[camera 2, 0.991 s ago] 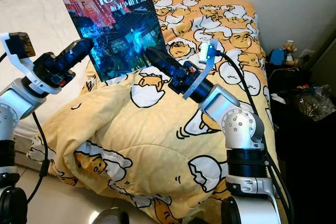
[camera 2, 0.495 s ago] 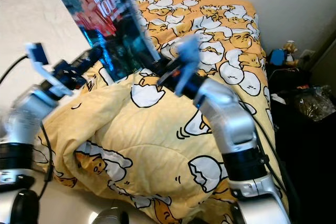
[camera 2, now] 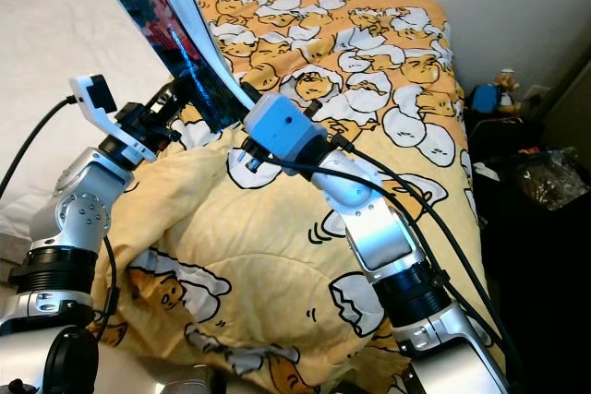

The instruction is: Clean up the room

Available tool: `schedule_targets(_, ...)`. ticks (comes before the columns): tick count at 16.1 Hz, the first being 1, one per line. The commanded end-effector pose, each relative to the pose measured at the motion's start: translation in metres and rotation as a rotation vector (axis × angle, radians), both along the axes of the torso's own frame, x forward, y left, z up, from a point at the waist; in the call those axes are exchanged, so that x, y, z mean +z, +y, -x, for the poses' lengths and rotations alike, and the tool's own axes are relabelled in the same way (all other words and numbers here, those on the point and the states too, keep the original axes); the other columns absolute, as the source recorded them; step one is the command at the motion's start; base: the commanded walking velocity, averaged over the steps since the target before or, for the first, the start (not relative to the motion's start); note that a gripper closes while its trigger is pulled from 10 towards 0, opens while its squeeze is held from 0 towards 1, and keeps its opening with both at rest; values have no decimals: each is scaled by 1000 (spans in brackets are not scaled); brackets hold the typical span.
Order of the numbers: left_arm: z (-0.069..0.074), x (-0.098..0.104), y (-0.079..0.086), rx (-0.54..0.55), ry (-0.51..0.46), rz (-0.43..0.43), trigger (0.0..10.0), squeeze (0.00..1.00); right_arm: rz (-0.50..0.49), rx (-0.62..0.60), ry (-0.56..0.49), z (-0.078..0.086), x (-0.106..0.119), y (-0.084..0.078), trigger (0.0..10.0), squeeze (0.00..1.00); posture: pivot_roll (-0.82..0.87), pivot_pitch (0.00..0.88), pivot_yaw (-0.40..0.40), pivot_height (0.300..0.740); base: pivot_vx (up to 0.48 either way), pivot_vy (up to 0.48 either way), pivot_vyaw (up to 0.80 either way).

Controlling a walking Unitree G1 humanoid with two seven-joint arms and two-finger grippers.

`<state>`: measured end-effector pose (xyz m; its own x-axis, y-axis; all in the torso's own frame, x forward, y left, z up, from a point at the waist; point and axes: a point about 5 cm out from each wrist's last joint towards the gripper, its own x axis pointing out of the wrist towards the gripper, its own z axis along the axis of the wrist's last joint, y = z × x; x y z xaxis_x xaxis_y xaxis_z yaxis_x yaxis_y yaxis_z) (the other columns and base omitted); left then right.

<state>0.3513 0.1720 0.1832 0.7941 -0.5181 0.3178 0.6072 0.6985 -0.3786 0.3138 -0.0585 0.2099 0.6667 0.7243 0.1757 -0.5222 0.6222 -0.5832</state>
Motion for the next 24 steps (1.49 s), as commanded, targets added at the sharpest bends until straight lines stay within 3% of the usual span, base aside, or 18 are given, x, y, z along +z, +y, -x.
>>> schedule_targets(1,-2,-4,-6,5,27,-46,0,0,-4,39,-100,5,14,8,0,0,57,0,-15,740,0,0,0)
schedule_targets(3,-3,-6,-6,7,28,-56,0,0,-92,2,-30,1,9,4,0,0,59,0,-16,740,0,0,0)
schedule_targets(4,-2,-7,-6,5,32,-84,2392,0,-200,-35,76,-4,4,-2,0,0,61,0,-17,740,0,0,0)
schedule_targets(5,-1,-13,-4,38,40,-162,10000,0,-383,-94,254,-12,-8,-16,0,0,64,0,-19,740,0,0,0)
schedule_targets(6,-1,-15,-3,42,38,-175,10000,0,-452,-114,320,-14,-14,-21,0,0,65,0,-20,740,0,0,0)
schedule_targets(7,3,-18,2,70,26,-207,10000,106,-592,-164,478,-16,-34,-35,0,0,65,0,-19,740,0,0,0)
schedule_targets(8,8,-20,6,76,22,-220,10000,1000,-710,-199,589,-13,-52,-45,0,0,70,0,-16,740,0,0,0)
schedule_targets(9,12,-20,8,67,19,-220,10000,1000,-780,-213,640,-8,-61,-49,0,0,72,0,-11,740,0,0,0)
schedule_targets(12,17,-22,8,54,16,-235,10000,1000,-834,-271,689,-3,-75,-56,0,0,75,0,-6,740,0,0,0)
schedule_targets(14,22,-25,12,98,23,-244,10000,1000,-880,-394,711,5,-93,-75,0,0,70,0,5,740,0,0,0)
schedule_targets(17,28,-34,16,181,41,-343,10000,1000,-913,-488,713,12,-103,-91,0,0,71,0,12,740,0,0,0)
schedule_targets(18,27,-38,21,318,46,-515,10000,1000,-919,-560,663,12,-102,-102,0,0,73,0,17,740,0,0,0)
schedule_targets(19,28,-44,22,388,86,-650,10000,1000,-916,-599,644,11,-102,-108,0,0,72,0,21,740,0,0,0)
schedule_targets(20,30,-54,17,388,128,-767,10000,733,-832,-663,612,10,-103,-115,4863,0,74,0,22,740,0,0,0)
schedule_targets(21,34,-54,13,390,93,-778,10000,333,-767,-687,600,10,-105,-116,10000,0,74,0,22,740,0,0,0)
schedule_targets(22,40,-59,8,369,80,-787,10000,0,-704,-701,611,9,-109,-115,10000,0,78,0,19,740,0,0,0)
schedule_targets(23,47,-72,5,373,146,-769,10000,0,-613,-698,581,9,-111,-108,10000,0,82,0,14,740,0,0,0)
schedule_targets(24,52,-76,3,367,147,-757,10000,0,-618,-705,576,10,-112,-106,10000,0,86,0,11,740,0,0,0)
